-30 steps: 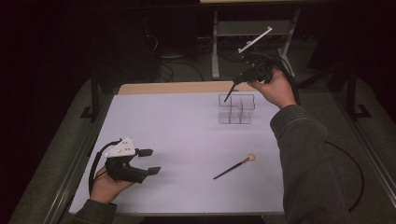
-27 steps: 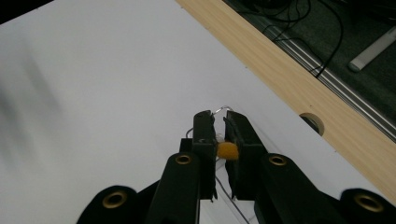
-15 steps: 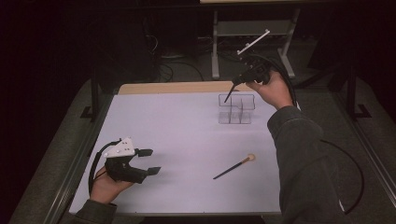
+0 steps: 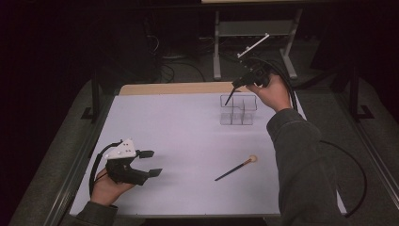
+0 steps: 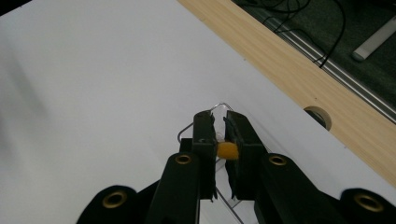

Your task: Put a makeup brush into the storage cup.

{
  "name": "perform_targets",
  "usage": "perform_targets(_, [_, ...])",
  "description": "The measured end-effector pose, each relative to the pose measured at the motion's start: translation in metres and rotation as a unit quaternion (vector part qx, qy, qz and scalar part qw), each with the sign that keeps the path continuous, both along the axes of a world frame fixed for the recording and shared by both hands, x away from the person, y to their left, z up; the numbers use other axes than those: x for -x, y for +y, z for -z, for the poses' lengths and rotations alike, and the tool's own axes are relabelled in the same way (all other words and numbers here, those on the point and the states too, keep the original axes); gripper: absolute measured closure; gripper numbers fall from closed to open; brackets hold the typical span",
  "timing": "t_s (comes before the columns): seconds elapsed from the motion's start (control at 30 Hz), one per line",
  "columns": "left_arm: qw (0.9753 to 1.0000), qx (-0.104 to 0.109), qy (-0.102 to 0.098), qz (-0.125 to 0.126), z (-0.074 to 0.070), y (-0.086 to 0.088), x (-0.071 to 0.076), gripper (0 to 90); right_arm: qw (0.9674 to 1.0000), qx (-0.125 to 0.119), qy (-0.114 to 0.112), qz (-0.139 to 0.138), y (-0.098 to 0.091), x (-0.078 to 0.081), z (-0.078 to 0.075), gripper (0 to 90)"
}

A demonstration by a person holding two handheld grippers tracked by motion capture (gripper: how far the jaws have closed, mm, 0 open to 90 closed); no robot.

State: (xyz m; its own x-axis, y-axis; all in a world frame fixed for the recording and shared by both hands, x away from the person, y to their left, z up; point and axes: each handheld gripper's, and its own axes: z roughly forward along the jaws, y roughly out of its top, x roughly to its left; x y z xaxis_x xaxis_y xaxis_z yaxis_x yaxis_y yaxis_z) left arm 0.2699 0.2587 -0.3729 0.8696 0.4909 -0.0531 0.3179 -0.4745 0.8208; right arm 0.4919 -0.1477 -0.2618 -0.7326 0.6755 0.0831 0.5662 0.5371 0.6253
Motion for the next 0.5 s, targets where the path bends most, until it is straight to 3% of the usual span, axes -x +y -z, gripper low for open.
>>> perform_targets(0.5, [1.0000, -0.007, -0.002, 0.001, 0.000, 0.001, 0.000, 29.3, 1.0000, -0.002, 0.007, 0.004, -0.001, -0.002, 0.014, 82.2])
